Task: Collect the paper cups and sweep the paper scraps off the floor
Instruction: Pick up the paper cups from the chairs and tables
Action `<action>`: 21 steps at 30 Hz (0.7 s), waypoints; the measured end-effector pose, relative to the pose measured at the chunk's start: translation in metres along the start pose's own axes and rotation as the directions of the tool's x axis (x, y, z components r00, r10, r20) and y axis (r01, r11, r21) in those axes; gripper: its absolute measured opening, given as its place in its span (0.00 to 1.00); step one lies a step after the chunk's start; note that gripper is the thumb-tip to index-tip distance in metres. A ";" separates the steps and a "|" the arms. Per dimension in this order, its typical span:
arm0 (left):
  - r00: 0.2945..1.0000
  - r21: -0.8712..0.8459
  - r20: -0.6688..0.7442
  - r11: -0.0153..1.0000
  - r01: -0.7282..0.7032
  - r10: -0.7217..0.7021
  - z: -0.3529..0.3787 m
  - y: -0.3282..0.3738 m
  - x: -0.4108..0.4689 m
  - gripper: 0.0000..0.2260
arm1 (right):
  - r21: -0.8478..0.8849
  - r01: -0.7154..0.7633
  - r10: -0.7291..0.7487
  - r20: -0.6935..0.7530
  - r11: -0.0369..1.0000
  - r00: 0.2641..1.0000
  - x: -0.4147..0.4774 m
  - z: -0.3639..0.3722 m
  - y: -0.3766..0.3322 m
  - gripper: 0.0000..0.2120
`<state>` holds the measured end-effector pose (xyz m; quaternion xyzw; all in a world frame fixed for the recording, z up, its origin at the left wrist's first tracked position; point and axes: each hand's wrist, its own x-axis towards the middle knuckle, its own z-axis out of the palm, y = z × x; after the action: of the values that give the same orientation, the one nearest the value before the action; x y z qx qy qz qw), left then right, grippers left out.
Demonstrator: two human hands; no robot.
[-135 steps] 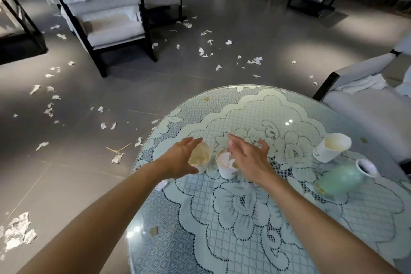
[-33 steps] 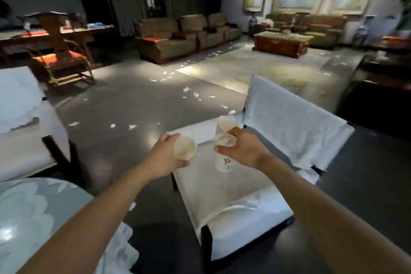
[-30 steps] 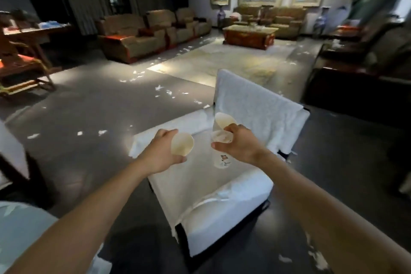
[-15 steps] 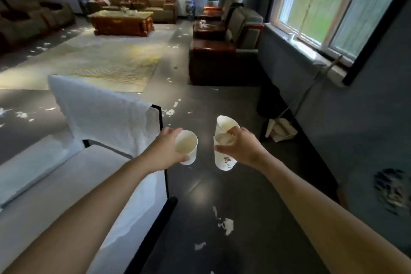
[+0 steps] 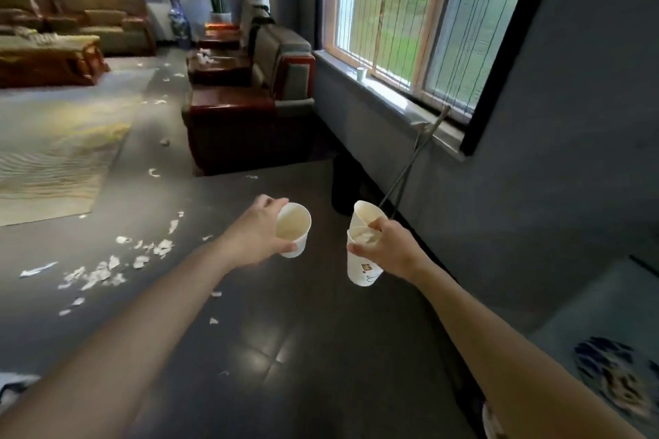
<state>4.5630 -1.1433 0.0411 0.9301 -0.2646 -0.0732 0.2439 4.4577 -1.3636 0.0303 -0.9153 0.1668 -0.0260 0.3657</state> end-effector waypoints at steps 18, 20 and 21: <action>0.990 0.006 0.122 0.998 0.065 -0.065 -0.014 -0.061 0.486 0.37 | 0.187 -0.095 0.103 -0.035 0.978 0.994 0.487 -0.037 0.046 0.30; 0.991 -0.014 0.118 0.998 0.066 -0.064 -0.016 -0.050 0.549 0.38 | 0.157 -0.123 0.128 -0.023 0.980 0.992 0.542 -0.060 0.060 0.31; 0.993 -0.013 0.111 0.999 0.052 -0.051 -0.017 -0.044 0.579 0.38 | 0.142 -0.133 0.138 -0.022 0.981 0.990 0.568 -0.072 0.066 0.31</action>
<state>5.0790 -1.4090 0.0304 0.9291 -0.2530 -0.1330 0.2345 4.9623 -1.6406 -0.0041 -0.8732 0.2323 -0.0273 0.4275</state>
